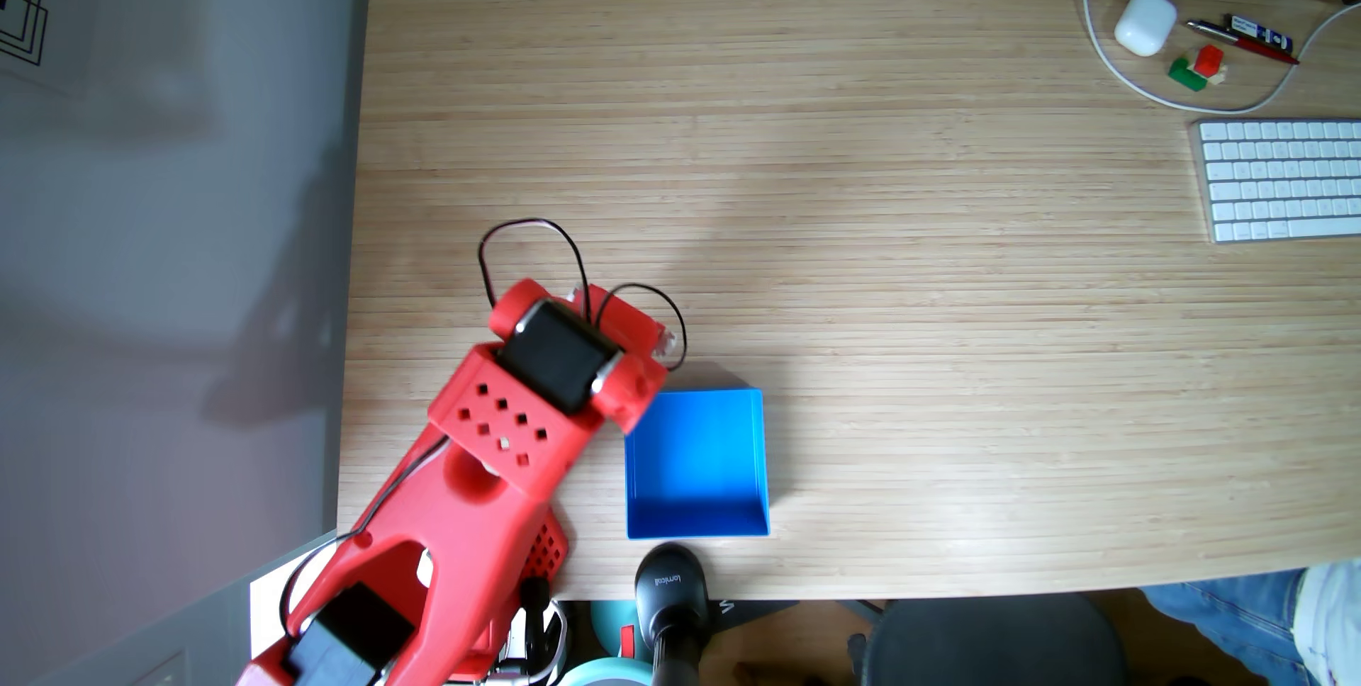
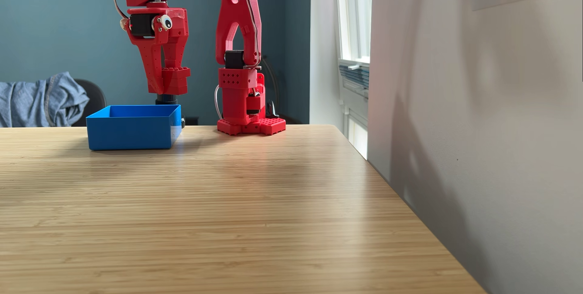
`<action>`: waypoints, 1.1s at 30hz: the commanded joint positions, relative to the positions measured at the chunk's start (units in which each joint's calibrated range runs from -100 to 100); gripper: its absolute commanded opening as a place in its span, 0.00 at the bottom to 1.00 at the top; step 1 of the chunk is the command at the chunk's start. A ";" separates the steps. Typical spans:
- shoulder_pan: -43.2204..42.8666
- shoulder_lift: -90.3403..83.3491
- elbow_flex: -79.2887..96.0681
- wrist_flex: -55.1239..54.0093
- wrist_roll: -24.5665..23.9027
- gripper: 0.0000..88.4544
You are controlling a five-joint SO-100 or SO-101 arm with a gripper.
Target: Put the red lego brick in blue bin
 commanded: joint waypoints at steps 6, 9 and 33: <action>14.72 -10.80 6.44 0.63 4.54 0.00; 18.83 -11.30 7.53 0.06 6.06 0.00; 24.82 -11.30 38.56 -31.20 9.67 0.00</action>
